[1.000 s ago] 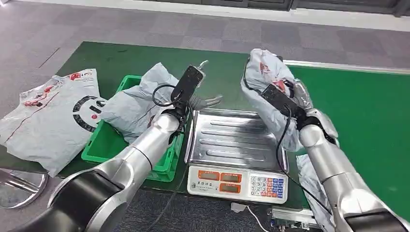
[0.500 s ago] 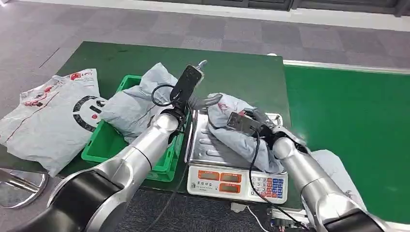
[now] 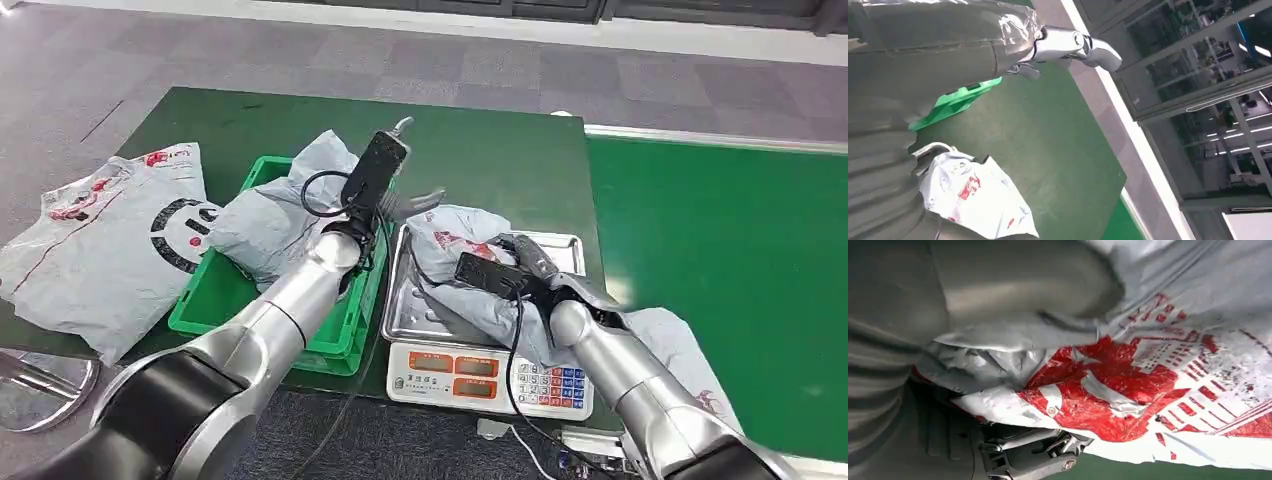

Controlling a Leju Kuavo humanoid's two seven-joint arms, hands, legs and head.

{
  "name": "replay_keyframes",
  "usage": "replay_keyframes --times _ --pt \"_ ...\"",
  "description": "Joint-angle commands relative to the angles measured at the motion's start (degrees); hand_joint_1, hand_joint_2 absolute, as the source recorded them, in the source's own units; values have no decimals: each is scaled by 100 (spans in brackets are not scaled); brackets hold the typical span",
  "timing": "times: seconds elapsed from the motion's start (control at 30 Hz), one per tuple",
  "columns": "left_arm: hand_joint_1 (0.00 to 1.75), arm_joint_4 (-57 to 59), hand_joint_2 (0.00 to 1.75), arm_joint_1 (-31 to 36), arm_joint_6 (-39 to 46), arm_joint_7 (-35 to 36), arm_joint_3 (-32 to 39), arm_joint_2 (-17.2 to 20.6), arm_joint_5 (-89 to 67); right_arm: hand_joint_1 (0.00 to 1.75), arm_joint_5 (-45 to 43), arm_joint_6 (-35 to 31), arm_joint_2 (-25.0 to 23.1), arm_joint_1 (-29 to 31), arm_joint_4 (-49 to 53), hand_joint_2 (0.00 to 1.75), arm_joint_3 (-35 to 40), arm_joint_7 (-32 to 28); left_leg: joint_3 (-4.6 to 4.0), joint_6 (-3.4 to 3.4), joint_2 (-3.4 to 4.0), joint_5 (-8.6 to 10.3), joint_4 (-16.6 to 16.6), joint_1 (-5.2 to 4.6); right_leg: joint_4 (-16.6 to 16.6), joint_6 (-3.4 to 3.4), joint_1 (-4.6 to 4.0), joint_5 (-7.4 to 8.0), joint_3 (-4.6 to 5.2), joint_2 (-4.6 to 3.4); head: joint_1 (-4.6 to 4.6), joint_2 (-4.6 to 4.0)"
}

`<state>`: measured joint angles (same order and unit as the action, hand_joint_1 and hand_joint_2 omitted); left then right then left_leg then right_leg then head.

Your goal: Moved the parcel from conveyor to table for the left to box.

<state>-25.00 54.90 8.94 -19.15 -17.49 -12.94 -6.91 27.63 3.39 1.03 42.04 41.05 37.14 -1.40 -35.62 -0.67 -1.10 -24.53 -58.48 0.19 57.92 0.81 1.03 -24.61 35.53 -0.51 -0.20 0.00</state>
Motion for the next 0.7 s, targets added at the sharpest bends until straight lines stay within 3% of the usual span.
replay_keyframes --times 0.03,0.27,0.5,0.7 --pt "0 149 175 104 77 -26 -312 146 -76 0 -353 59 77 -68 -395 175 0 -343 21 0 7 -3 12 4 -17 -6 -6 -2 -24 6 0 0" --pt "0 214 175 90 47 -167 -337 168 -147 0 -761 -988 64 -396 496 175 -962 -990 18 -1 9 -4 10 3 -13 -8 -6 -3 -19 5 0 0" --pt "0 310 175 199 141 -197 -458 44 -274 0 -1285 -1505 224 -1034 1412 175 -1784 -1523 10 3 -8 -4 5 5 -12 -6 -8 -6 -18 22 0 0" --pt "0 385 175 266 256 -176 -485 8 -347 0 -1553 -1570 124 -1348 2002 175 -2196 -1760 -1 1 -4 -4 -1 2 -4 -4 -4 -4 -3 13 0 0"
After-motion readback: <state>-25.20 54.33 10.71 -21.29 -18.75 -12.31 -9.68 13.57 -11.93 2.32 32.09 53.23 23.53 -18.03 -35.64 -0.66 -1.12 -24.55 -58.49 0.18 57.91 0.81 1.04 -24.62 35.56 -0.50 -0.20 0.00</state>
